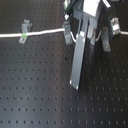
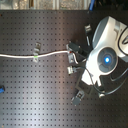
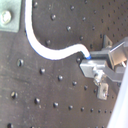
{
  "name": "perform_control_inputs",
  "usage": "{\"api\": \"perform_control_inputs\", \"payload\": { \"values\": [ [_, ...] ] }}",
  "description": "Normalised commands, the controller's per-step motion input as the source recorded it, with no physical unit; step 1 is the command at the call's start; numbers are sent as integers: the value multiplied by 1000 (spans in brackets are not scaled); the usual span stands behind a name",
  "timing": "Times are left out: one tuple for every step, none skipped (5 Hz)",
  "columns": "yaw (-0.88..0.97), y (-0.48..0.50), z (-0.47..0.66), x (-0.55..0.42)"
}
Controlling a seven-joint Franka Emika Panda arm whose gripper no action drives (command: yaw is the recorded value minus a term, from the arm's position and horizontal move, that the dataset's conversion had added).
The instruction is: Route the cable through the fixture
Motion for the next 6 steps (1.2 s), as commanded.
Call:
{"api": "perform_control_inputs", "payload": {
  "values": [
    [-63, 0, -429, 0],
    [-103, -139, -422, -50],
    [-140, -188, -207, -95],
    [-74, -89, -93, -42],
    [-63, -119, -182, -54],
    [-237, -283, -416, 12]
  ]
}}
